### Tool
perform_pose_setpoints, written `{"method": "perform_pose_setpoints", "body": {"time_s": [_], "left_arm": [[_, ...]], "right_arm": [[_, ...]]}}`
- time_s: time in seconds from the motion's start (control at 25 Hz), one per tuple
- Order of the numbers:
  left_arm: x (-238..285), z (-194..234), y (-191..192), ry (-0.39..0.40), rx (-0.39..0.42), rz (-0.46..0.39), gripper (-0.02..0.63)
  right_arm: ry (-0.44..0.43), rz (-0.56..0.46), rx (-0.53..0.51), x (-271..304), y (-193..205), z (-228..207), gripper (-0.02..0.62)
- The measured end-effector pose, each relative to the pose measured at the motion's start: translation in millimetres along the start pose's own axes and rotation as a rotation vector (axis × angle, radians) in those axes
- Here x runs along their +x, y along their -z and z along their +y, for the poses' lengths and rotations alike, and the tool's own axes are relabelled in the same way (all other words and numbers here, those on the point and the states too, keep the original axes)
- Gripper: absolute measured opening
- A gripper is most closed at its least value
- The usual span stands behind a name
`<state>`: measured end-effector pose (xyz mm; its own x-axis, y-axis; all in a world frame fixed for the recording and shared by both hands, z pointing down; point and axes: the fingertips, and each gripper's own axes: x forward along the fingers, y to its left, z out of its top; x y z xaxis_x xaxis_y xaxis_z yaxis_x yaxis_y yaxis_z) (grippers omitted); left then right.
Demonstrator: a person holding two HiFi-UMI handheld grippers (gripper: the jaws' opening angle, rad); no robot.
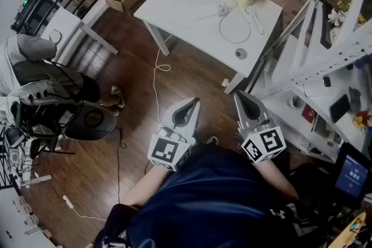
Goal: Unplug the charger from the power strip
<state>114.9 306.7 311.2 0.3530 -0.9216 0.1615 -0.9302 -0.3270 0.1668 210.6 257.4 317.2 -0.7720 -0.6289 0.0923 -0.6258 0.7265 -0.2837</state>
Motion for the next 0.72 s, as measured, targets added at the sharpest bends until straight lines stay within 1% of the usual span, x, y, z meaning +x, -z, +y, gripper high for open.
{"method": "perform_pose_setpoints", "body": {"time_s": [0.16, 0.28, 0.4, 0.52, 0.64, 0.72], "left_arm": [[15, 22, 1, 0.000, -0.006, 0.004, 0.005], [33, 44, 3, 0.017, -0.017, 0.012, 0.006], [61, 73, -1, 0.041, -0.018, 0.001, 0.006], [95, 101, -17, 0.082, -0.025, 0.006, 0.005], [123, 132, -29, 0.119, -0.031, 0.011, 0.006], [136, 156, -29, 0.132, -0.041, 0.007, 0.006]], "right_arm": [[-0.005, 0.010, -0.004, 27, 3, -5, 0.011], [0.012, 0.017, -0.011, 52, 4, -14, 0.011], [0.055, 0.019, -0.014, 82, 0, -34, 0.011], [0.101, 0.019, -0.013, 115, -10, -54, 0.011], [0.142, 0.039, -0.011, 149, -16, -67, 0.011], [0.173, 0.057, -0.013, 171, -17, -74, 0.011]]}}
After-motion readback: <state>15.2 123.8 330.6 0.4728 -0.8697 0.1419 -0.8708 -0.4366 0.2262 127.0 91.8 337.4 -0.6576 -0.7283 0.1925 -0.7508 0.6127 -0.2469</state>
